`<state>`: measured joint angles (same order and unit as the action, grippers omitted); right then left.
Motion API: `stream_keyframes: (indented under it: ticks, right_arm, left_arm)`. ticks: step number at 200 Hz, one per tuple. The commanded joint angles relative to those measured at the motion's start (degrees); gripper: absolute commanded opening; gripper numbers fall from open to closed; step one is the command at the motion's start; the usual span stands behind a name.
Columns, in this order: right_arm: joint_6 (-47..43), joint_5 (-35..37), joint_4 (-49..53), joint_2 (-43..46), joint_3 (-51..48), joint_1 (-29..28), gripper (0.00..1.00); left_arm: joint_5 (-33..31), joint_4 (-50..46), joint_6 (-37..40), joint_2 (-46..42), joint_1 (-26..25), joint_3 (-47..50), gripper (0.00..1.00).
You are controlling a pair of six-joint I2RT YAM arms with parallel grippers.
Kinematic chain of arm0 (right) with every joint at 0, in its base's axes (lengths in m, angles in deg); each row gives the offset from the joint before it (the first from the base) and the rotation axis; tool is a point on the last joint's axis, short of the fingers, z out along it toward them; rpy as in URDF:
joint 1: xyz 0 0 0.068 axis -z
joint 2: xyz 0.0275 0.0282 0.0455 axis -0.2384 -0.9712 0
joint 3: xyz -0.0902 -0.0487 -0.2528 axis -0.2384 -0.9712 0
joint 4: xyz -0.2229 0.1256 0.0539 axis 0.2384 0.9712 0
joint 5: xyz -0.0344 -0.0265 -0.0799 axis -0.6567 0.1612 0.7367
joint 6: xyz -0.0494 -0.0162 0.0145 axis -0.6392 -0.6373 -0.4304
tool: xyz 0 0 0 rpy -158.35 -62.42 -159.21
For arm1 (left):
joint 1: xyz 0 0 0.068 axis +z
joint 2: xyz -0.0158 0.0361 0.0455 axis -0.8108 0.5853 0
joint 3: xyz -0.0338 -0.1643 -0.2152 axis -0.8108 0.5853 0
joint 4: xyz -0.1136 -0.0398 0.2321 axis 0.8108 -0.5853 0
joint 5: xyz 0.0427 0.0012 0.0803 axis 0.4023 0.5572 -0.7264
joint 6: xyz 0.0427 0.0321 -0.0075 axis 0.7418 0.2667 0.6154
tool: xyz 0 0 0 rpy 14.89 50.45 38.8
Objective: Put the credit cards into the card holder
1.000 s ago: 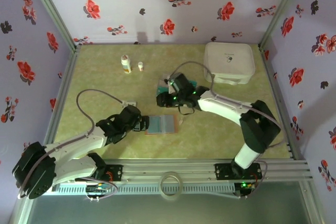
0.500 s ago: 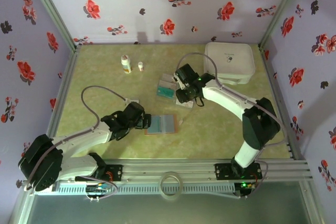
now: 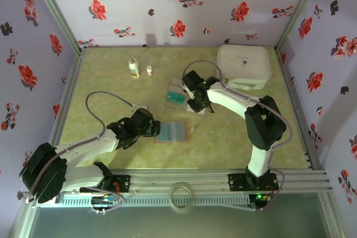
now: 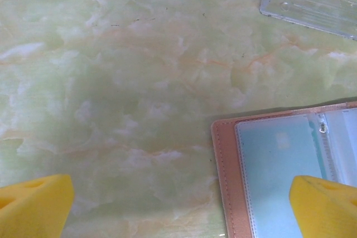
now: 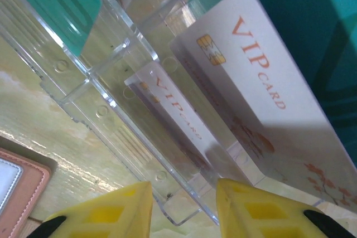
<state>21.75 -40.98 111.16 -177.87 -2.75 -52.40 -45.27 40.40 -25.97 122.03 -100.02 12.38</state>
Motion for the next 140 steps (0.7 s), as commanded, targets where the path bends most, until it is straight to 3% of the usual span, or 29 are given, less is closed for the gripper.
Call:
stream_keyframes:
  ticks: [1, 140]
  right_arm:
    - [-1.23, 0.92, 1.18, -1.31, 1.91, 0.33, 0.35]
    - [-1.94, -0.62, 1.91, -2.76, 1.67, 0.29, 0.18]
  left_arm:
    - [0.13, -0.48, -0.79, 0.23, 0.47, 0.06, 1.0]
    - [0.34, 0.67, -1.57, -0.06, 0.73, 1.53, 1.0]
